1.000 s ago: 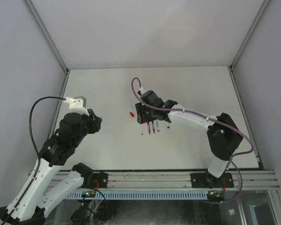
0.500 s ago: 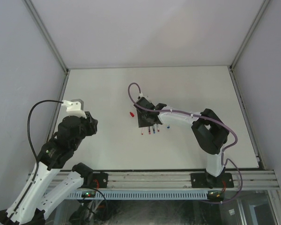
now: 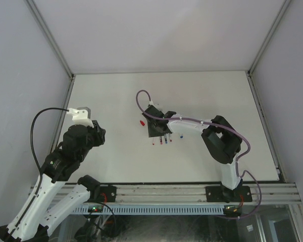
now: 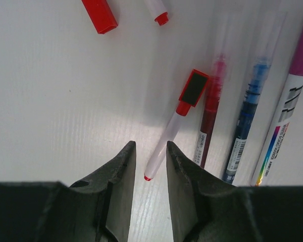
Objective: Insert the pens into the pen caps
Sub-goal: Adjust the pen at the center of the board, then pick up the pen from the center of the board.
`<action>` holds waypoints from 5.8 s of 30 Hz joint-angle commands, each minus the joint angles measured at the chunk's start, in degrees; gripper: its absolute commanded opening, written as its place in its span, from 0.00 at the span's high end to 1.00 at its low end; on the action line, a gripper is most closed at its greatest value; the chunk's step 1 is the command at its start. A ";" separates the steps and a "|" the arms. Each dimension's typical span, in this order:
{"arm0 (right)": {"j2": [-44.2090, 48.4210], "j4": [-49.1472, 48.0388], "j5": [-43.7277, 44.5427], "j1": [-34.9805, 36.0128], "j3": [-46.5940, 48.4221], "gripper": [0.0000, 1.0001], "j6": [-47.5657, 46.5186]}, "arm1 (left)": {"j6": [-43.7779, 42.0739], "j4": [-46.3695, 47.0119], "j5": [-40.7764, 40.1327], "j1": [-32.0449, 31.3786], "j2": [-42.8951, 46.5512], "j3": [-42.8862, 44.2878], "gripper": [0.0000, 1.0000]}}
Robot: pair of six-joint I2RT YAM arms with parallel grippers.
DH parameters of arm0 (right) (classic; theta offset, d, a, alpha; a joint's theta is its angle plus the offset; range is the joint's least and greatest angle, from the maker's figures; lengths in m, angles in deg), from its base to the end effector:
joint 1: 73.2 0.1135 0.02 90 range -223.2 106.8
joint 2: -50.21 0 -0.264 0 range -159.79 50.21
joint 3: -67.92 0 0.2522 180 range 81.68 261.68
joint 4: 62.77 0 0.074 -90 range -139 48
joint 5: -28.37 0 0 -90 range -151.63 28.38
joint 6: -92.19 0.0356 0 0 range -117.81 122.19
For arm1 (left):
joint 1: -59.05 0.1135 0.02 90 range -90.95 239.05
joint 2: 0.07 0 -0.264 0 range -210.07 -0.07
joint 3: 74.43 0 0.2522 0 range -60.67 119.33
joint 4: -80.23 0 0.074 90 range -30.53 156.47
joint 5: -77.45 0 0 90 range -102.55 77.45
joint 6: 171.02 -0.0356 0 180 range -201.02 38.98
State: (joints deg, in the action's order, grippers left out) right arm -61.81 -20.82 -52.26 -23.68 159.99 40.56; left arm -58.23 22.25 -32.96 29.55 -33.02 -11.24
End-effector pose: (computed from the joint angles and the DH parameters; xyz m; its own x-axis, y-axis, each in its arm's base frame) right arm 0.2689 0.3062 0.1759 -0.8839 -0.0923 -0.4584 -0.1939 0.9644 0.1798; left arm 0.1030 -0.0440 0.3341 -0.4482 -0.1635 -0.8788 0.0209 0.9809 -0.1932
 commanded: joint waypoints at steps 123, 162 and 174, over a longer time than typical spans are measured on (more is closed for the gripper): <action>-5.57 -1.83 -6.56 -6.52 22.90 0.99 -25.41 | 2.85 6.61 0.99 0.33 3.26 -2.64 0.48; 29.26 -37.89 -10.84 7.49 -29.34 1.00 6.25 | 30.41 53.72 30.35 0.33 -9.90 -28.03 0.18; 32.13 -40.10 -8.31 8.68 -29.69 1.00 4.79 | 30.82 55.14 31.02 0.32 -12.73 -27.90 0.40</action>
State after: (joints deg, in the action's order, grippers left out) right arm -31.69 -56.45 -61.81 -15.29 130.46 45.65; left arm -28.05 73.72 -3.12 29.57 -45.37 -38.61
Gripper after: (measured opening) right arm 0.075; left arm 0.627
